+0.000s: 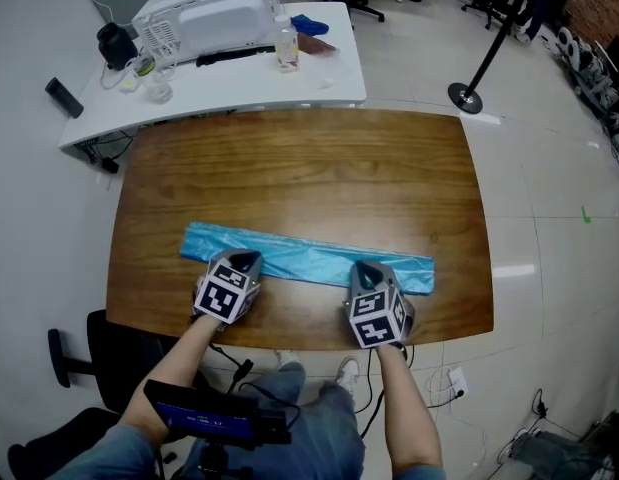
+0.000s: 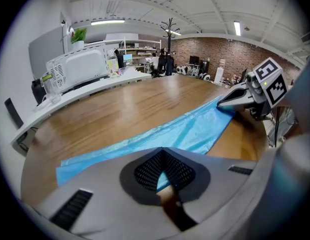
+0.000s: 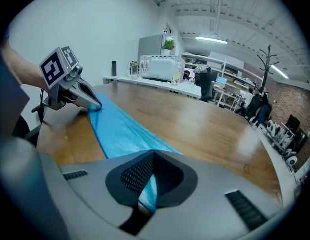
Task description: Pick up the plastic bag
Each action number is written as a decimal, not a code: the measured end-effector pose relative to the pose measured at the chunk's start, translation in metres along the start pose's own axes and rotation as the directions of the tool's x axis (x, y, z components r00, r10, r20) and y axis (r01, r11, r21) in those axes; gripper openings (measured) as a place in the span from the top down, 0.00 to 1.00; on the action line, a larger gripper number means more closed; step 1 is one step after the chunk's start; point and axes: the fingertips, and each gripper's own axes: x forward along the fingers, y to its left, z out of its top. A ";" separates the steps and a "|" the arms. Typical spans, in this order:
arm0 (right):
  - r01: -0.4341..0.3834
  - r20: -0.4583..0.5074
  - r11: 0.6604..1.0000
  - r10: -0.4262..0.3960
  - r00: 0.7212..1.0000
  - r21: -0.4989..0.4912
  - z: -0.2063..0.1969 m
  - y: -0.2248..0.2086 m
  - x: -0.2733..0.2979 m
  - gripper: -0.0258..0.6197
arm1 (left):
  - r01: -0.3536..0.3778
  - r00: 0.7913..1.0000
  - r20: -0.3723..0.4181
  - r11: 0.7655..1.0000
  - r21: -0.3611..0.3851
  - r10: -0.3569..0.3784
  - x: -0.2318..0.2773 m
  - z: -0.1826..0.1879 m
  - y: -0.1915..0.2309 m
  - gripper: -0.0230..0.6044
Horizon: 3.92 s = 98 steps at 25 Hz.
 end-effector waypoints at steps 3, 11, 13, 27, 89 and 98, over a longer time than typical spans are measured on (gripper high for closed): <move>-0.014 0.000 1.000 0.014 1.000 -0.009 -0.001 0.002 0.000 0.96 | -0.013 1.000 0.000 1.000 -0.011 0.013 -0.002 -0.007 -0.003 0.94; -0.053 -0.003 0.998 0.053 0.999 -0.047 -0.001 0.010 -0.003 0.96 | -0.045 0.999 -0.001 0.998 -0.044 0.045 -0.013 -0.022 -0.009 0.94; -0.062 -0.006 0.996 0.061 0.998 -0.059 -0.002 0.012 -0.004 0.96 | -0.048 0.999 -0.003 0.997 -0.057 0.048 -0.018 -0.024 -0.011 0.94; -0.105 -0.002 0.990 0.105 0.994 -0.096 -0.011 0.033 -0.014 0.96 | -0.095 0.995 -0.015 0.991 -0.098 0.094 -0.035 -0.055 -0.022 0.94; -0.259 0.654 0.961 0.259 0.711 -0.099 0.146 0.149 -0.265 0.96 | -0.123 0.638 0.752 0.986 -0.115 0.167 -0.300 0.087 -0.150 0.94; -0.241 0.665 0.967 0.231 0.710 -0.078 0.148 0.180 -0.287 0.96 | -0.098 0.624 0.767 0.989 -0.108 0.146 -0.319 0.065 -0.149 0.94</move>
